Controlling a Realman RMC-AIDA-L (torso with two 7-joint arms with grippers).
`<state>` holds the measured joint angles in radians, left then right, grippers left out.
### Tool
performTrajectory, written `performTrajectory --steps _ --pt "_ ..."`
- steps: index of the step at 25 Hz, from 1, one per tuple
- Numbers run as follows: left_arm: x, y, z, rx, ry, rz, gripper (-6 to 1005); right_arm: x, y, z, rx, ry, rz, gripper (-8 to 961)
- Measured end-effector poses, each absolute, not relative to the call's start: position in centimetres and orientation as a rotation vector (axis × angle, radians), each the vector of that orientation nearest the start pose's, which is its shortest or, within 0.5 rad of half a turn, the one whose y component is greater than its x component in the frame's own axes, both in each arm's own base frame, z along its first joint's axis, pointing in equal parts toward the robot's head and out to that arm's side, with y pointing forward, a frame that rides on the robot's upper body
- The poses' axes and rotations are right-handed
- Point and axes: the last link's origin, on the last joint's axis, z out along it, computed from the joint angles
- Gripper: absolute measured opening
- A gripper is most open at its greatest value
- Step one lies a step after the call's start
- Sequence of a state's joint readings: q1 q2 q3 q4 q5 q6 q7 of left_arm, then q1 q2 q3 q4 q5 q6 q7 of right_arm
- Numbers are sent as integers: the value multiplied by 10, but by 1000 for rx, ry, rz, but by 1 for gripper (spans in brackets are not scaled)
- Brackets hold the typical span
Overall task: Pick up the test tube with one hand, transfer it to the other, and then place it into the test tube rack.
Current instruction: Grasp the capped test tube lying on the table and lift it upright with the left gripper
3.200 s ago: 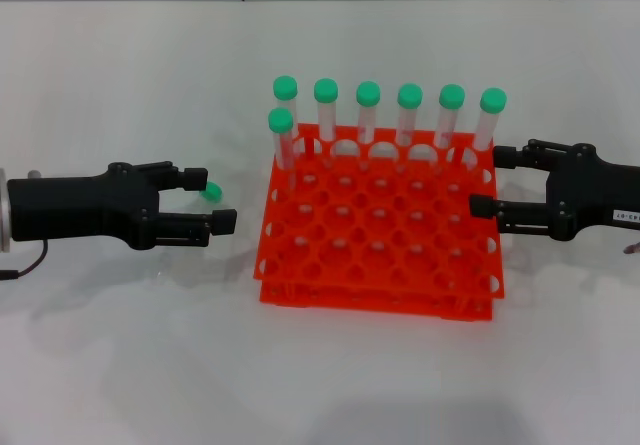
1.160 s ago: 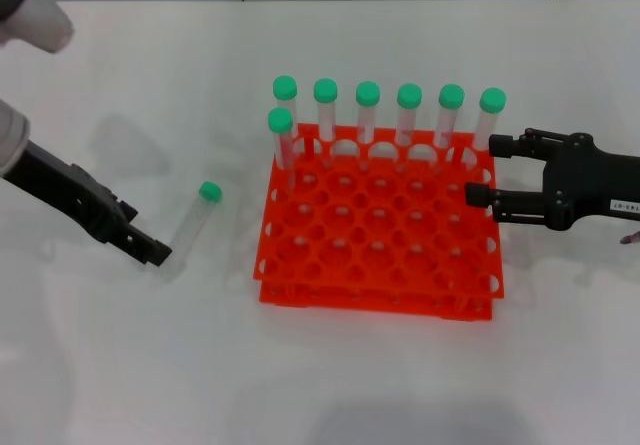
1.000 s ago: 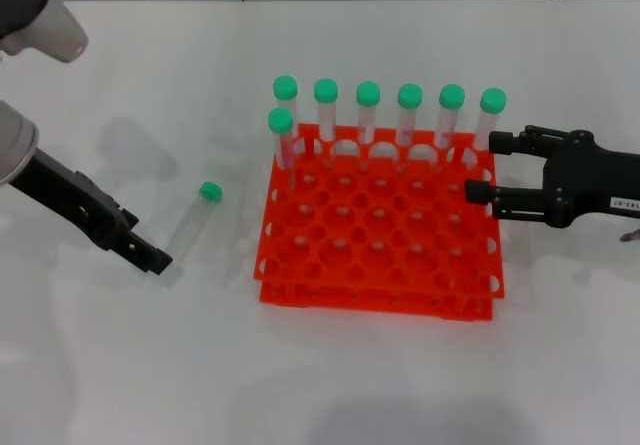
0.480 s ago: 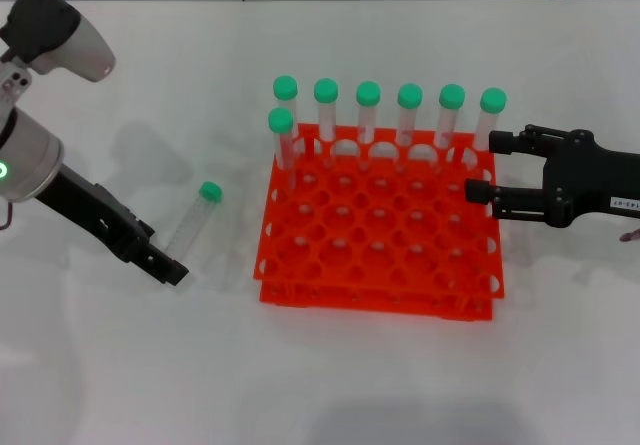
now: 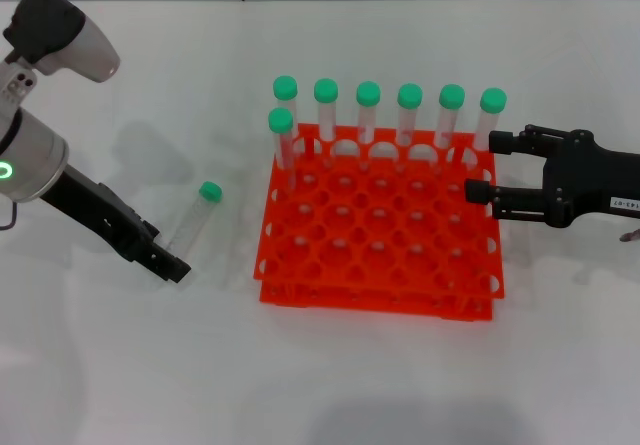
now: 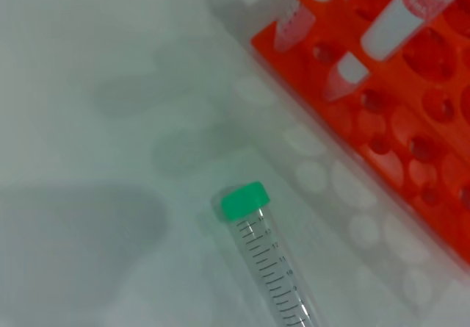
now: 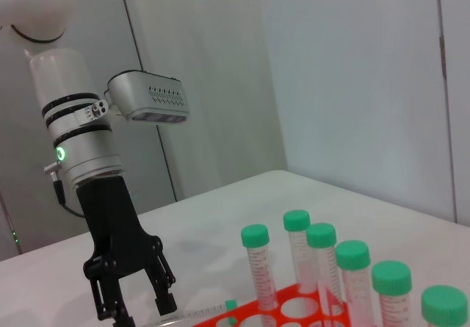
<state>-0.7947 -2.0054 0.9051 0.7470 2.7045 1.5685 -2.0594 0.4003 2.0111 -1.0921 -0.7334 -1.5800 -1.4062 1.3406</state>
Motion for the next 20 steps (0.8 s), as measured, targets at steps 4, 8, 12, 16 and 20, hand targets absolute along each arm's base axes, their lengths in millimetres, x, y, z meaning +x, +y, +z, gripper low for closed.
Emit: performTrajectory --steps 4,8,12,16,20 --pt "-259 370 12 -2785 -1041 519 750 258 330 8 -2651 496 746 791" --pt "-260 370 11 -2782 -1040 517 722 258 330 8 -2650 498 745 791" --pt "-259 371 11 -2781 -1039 516 693 259 330 8 -2648 499 744 791" --pt "-260 370 10 -2781 -1040 516 664 259 330 8 -2647 502 743 791" --pt "-261 370 10 -2776 -1045 515 635 259 330 8 -2647 502 743 791"
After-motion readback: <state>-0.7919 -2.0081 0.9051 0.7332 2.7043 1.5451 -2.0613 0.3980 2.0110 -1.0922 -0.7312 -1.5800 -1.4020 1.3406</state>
